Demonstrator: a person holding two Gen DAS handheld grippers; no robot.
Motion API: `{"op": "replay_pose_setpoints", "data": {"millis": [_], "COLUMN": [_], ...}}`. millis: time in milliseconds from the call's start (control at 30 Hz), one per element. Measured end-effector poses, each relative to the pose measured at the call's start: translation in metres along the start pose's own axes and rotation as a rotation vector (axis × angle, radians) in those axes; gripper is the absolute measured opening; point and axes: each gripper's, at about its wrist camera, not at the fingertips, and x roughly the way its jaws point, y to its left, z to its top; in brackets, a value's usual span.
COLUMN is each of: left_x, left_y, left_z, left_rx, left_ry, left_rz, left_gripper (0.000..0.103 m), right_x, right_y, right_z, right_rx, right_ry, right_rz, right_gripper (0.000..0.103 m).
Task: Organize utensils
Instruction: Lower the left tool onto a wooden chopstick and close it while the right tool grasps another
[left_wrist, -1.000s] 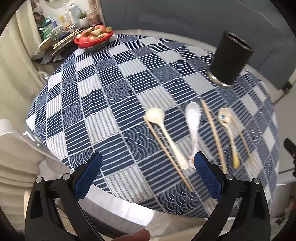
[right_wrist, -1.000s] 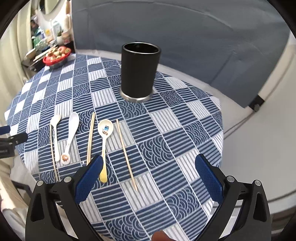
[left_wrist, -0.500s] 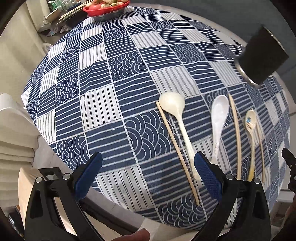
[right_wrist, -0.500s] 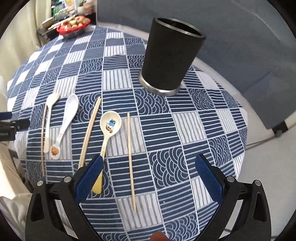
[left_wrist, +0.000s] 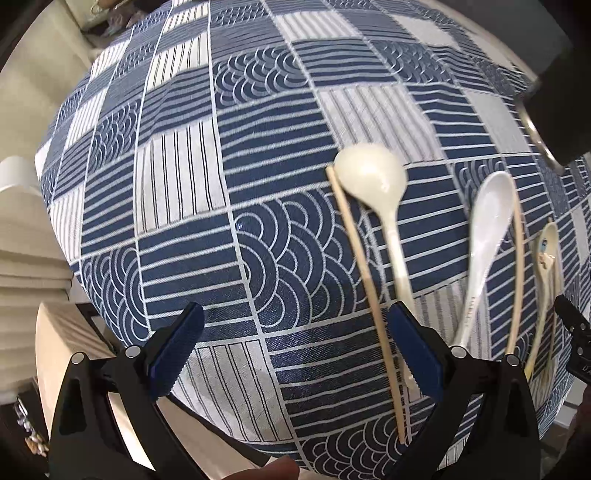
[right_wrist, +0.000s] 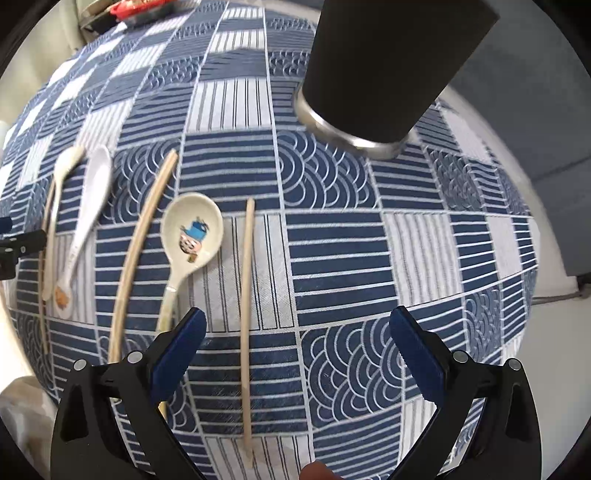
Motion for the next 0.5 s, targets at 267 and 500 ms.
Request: {"op": "replay_pose_setpoints", "data": {"millis": [267,500], "left_x": [0.002,0.005], "left_y": [0.008,0.012], "left_z": [-0.002,-0.014], "left_rx": [-0.076,-0.061], "left_ry": [-0.010,-0.036], "left_rz": [-0.038,-0.040], "left_gripper": [0.099,0.099], "right_x": [0.025,0.029], "right_y": [-0.016,-0.012], "right_z": [0.001,-0.001], "right_rx": [0.060,0.075], "right_ry": [0.033,0.023], "right_rz": [0.137,0.137], "right_gripper": [0.096,0.097]}}
